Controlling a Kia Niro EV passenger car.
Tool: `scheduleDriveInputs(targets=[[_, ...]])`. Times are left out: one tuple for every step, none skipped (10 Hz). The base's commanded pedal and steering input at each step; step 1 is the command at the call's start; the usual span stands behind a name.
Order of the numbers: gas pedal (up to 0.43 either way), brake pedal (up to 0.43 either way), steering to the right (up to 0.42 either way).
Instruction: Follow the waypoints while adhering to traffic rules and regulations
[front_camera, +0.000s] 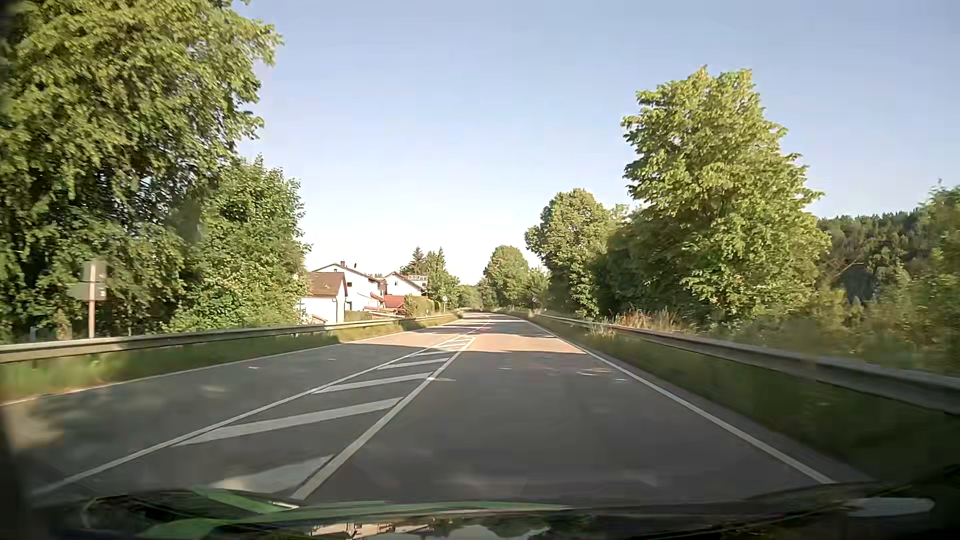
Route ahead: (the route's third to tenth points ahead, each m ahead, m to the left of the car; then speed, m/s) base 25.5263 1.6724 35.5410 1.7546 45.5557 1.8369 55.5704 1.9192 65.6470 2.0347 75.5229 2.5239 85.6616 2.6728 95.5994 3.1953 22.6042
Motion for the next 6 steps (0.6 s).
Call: scheduleDriveInputs(targets=[[0.228,0.0,-0.01],[0.228,0.0,-0.01],[0.24,0.0,-0.009],[0.24,0.0,-0.008],[0.24,0.0,-0.004],[0.248,0.0,0.0]])
